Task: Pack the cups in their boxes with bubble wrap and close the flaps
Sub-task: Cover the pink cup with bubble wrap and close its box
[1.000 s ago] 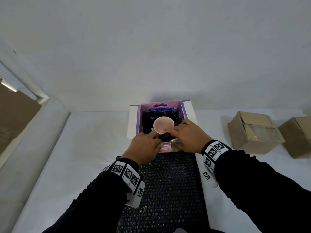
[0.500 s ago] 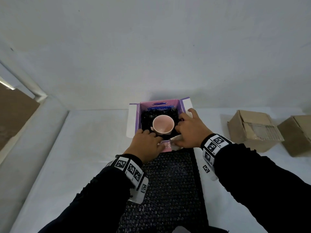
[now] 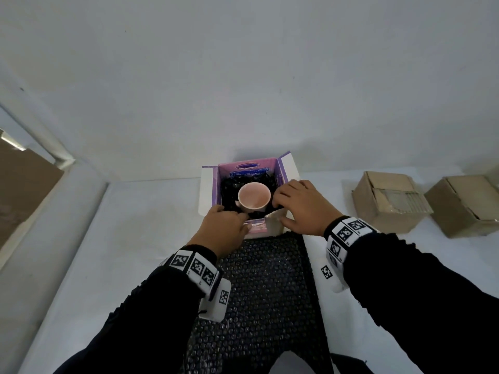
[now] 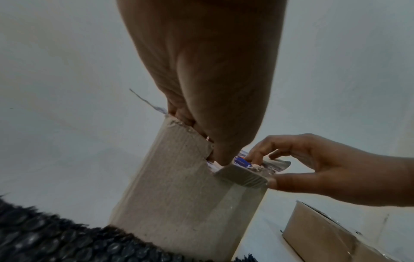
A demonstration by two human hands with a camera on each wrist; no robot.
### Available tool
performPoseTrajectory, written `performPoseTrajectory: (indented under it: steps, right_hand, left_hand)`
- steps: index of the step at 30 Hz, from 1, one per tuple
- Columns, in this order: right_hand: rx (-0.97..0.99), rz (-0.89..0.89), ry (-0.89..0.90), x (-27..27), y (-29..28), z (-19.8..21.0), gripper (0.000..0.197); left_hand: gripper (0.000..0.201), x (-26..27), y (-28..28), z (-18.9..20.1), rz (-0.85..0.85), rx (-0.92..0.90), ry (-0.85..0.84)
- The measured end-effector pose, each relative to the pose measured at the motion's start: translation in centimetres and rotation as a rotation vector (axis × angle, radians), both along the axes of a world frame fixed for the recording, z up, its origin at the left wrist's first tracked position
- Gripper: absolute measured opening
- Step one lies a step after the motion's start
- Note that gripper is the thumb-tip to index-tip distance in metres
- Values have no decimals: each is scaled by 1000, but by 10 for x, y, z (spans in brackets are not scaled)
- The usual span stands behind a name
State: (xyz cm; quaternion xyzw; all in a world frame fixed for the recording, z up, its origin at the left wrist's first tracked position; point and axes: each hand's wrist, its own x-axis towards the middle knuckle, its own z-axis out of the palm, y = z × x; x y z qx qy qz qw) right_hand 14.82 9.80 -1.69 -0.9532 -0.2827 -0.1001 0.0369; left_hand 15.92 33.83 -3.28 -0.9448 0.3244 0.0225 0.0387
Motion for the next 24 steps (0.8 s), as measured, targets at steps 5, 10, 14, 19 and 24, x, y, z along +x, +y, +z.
performPoseTrajectory:
  steps: [5, 10, 14, 19, 24]
  right_hand:
    - [283, -120, -36, -54, 5, -19, 10]
    - [99, -445, 340, -104, 21, -60, 39]
    - [16, -761, 557, -124, 35, -87, 70]
    - [175, -851, 608, -127, 44, -88, 27]
    - [621, -637, 437, -128, 52, -72, 19]
  left_hand:
    - [35, -29, 18, -1, 4, -229, -155]
    - [35, -68, 31, -13, 22, -344, -195]
    - [44, -107, 43, -32, 96, -62, 56]
    - [74, -139, 66, -64, 169, 188, 359]
    - [73, -141, 67, -59, 180, 183, 393]
